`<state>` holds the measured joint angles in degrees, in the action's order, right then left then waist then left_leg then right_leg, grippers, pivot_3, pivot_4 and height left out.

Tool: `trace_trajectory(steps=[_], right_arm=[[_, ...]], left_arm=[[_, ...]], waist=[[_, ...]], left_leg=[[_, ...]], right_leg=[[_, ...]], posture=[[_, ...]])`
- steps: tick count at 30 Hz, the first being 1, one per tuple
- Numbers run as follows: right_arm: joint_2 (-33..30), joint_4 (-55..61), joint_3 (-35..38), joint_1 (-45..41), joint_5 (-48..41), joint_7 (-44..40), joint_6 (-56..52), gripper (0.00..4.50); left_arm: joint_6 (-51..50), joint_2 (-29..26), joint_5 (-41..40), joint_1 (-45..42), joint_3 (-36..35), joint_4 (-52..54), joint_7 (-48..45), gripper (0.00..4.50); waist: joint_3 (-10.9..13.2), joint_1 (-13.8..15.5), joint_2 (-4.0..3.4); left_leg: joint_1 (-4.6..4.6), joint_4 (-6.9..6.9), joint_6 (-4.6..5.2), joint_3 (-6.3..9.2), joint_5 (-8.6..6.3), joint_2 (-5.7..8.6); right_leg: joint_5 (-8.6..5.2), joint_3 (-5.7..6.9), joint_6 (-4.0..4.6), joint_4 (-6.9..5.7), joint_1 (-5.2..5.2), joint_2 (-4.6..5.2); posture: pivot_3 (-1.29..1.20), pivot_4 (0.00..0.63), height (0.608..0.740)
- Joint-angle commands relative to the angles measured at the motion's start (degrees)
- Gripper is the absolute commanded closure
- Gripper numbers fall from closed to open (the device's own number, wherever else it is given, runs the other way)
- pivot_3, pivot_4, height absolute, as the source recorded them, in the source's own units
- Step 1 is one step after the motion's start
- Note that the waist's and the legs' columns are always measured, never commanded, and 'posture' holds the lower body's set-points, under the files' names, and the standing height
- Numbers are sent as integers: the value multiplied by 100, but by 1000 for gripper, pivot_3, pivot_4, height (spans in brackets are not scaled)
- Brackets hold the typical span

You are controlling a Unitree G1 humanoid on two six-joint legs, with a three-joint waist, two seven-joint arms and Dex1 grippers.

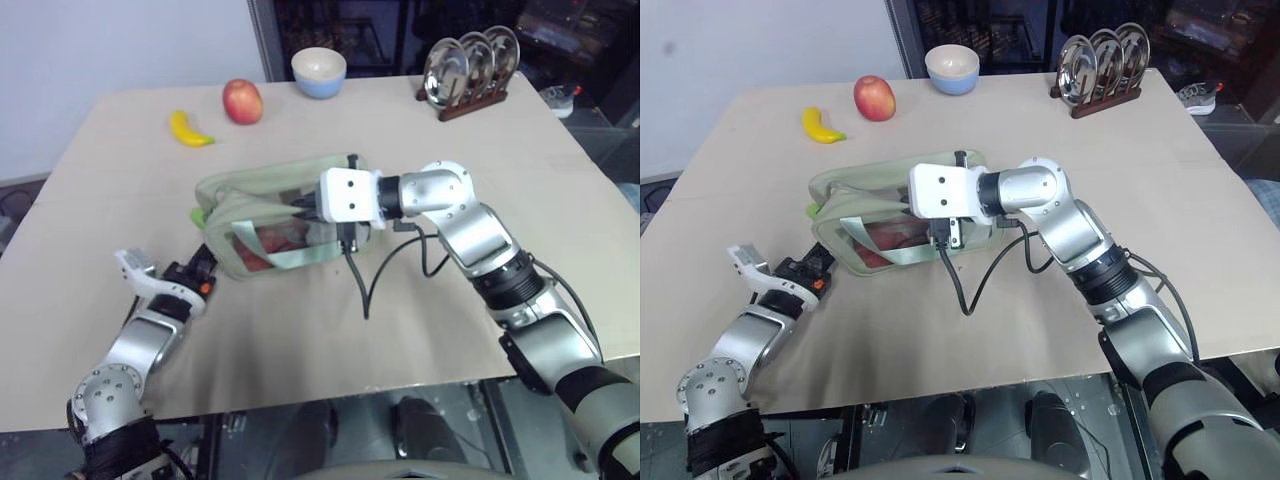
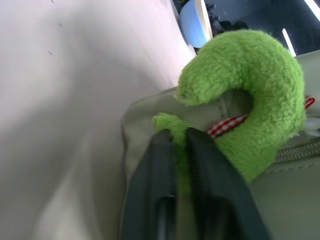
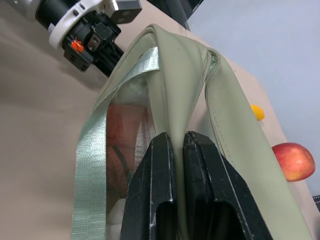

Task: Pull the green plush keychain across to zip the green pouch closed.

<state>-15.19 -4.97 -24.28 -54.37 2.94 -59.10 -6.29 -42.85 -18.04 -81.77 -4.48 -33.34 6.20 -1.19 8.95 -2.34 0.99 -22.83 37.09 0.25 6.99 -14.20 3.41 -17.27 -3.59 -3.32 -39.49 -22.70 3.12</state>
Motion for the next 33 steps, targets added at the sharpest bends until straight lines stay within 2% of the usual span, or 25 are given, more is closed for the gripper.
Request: trace_trajectory(steps=[1, 8, 9, 11, 14, 18, 21, 24, 32, 33], right_arm=[[64, 247, 16, 10, -68, 26, -20, 4500], [61, 238, 36, 34, -59, 66, -27, 4500], [64, 242, 33, 38, -60, 70, -31, 4500], [65, 239, 22, 43, -63, 75, -26, 4500], [67, 248, 14, 49, -73, 68, -32, 4500], [87, 238, 5, 48, -74, 77, -30, 4500], [109, 240, 5, 49, -76, 99, -28, 4500], [120, 243, 6, 52, -73, 111, -32, 4500], [124, 252, 23, 65, -69, 116, -50, 4500], [124, 250, 24, 65, -69, 116, -52, 4500]], left_arm=[[53, -58, -188, 83, -104, 334, -35, 4437], [42, -458, -640, 752, -541, 926, -57, 4437], [65, -556, -500, 865, -537, 1029, -179, 4437], [165, -948, 268, 1188, -318, 1438, -801, 4437], [466, -1421, 1268, 1483, -1, 1862, -1421, 3621], [719, -1461, 1542, 1417, -4, 1995, -1676, 1562], [711, -1370, 1508, 1366, -64, 1937, -1534, 57], [785, -1379, 1892, 1352, 42, 1857, -1491, 57], [1558, -1543, 3749, 1256, 755, 1924, -1805, 57], [1663, -1625, 3989, 1339, 846, 1943, -1918, 294]], waist=[[0, -1, 0], [0, -6, 0], [0, -3, 0], [0, -3, 3], [4, 5, -3], [4, -1, -4], [4, 0, -4], [4, 1, -4], [4, 2, -4], [4, 1, -4]], left_leg=[[0, 0, 0, 0, 0, 0], [0, -1, 0, -2, 0, -2], [0, -1, 0, -1, 0, -2], [0, -1, 0, -2, 0, -2], [2, -4, 0, -5, 0, -1], [4, -8, -1, -4, -1, 0], [3, -13, -1, -3, -1, -1], [3, -17, 0, -3, -1, -1], [3, -20, 0, -3, -1, 0], [3, -21, 0, -3, -1, 0]], right_leg=[[0, 0, 0, -2, 0, 0], [0, -6, 0, -5, -2, -2], [0, -6, 0, -5, -2, -2], [0, -5, 0, -4, -2, -1], [-1, -6, 1, -3, -1, -2], [-1, -4, 2, -3, -1, 0], [-1, -5, 2, -2, -4, -1], [-1, -5, 2, 2, -4, -1], [-1, -3, 1, 5, -3, 0], [-1, -4, 1, 5, -4, 0]], posture=[[0, 150, 740], [0, 150, 740], [0, 150, 740], [0, 150, 740], [0, 150, 740], [0, 150, 740], [0, 150, 740], [0, 150, 740], [0, 150, 740], [0, 150, 740]])
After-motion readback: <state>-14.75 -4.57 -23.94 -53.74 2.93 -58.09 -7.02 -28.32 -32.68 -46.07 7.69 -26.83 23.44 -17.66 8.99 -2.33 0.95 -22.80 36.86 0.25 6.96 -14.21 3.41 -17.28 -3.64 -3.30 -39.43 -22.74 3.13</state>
